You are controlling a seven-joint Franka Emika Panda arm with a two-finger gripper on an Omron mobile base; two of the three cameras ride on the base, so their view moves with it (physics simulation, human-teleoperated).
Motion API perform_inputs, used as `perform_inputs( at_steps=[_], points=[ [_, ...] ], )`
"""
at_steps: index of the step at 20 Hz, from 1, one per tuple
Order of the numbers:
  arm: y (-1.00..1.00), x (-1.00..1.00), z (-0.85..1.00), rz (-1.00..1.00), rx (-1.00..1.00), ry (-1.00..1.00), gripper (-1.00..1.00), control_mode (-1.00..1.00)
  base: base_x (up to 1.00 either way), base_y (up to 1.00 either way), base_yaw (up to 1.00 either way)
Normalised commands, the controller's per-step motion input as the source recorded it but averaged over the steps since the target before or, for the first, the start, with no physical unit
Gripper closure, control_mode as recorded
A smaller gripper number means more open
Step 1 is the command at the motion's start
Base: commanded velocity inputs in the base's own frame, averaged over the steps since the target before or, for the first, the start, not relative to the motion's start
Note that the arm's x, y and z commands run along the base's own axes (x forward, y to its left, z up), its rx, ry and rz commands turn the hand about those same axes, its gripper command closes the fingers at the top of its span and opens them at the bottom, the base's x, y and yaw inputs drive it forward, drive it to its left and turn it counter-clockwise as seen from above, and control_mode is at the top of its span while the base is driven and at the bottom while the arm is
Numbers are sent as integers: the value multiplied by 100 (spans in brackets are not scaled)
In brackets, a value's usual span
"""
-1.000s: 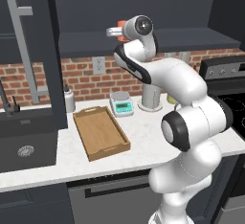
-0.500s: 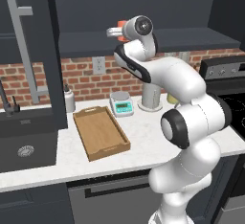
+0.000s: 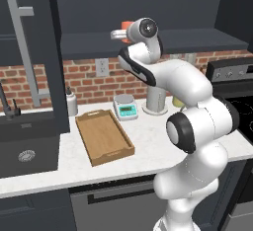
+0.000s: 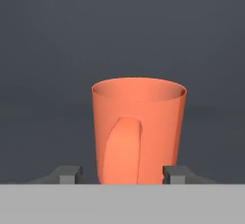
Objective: Pick the kettle from the counter and place it on the tray. Then pick the mug from the cabinet and place it on the tray. Then close the cabinet doors.
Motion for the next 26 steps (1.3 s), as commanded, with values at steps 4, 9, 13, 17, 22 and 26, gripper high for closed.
perform_inputs(
  at_steps=[4,9,13,17,22,26],
  points=[
    [-1,0,-1,0,0,0,100,-100,0,0,0],
    [0,0,0,0,0,0,100,-100,0,0,0],
    [0,0,0,0,0,0,100,-100,0,0,0],
    [0,0,0,0,0,0,100,-100,0,0,0],
    [0,0,0,0,0,0,100,-100,0,0,0],
    [0,-18,0,0,0,0,100,-100,0,0,0]
  ],
)
